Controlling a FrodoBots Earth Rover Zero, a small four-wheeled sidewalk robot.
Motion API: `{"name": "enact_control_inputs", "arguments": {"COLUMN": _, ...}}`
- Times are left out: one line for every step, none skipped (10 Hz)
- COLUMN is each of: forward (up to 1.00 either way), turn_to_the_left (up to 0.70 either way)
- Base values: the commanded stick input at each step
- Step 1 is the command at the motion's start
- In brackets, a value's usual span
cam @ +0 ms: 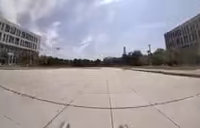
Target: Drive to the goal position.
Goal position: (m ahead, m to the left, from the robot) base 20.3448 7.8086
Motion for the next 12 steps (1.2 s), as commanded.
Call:
{"name": "enact_control_inputs", "arguments": {"forward": 0.7, "turn_to_the_left": 0.0}}
{"name": "enact_control_inputs", "arguments": {"forward": 0.7, "turn_to_the_left": 0.0}}
{"name": "enact_control_inputs", "arguments": {"forward": 0.7, "turn_to_the_left": 0.0}}
{"name": "enact_control_inputs", "arguments": {"forward": 0.7, "turn_to_the_left": 0.0}}
{"name": "enact_control_inputs", "arguments": {"forward": 0.7, "turn_to_the_left": 0.0}}
{"name": "enact_control_inputs", "arguments": {"forward": 0.7, "turn_to_the_left": 0.0}}
{"name": "enact_control_inputs", "arguments": {"forward": 0.7, "turn_to_the_left": 0.0}}
{"name": "enact_control_inputs", "arguments": {"forward": 0.7, "turn_to_the_left": 0.0}}
{"name": "enact_control_inputs", "arguments": {"forward": 0.7, "turn_to_the_left": 0.0}}
{"name": "enact_control_inputs", "arguments": {"forward": 0.7, "turn_to_the_left": 0.0}}
{"name": "enact_control_inputs", "arguments": {"forward": 0.7, "turn_to_the_left": 0.0}}
{"name": "enact_control_inputs", "arguments": {"forward": 0.7, "turn_to_the_left": 0.0}}
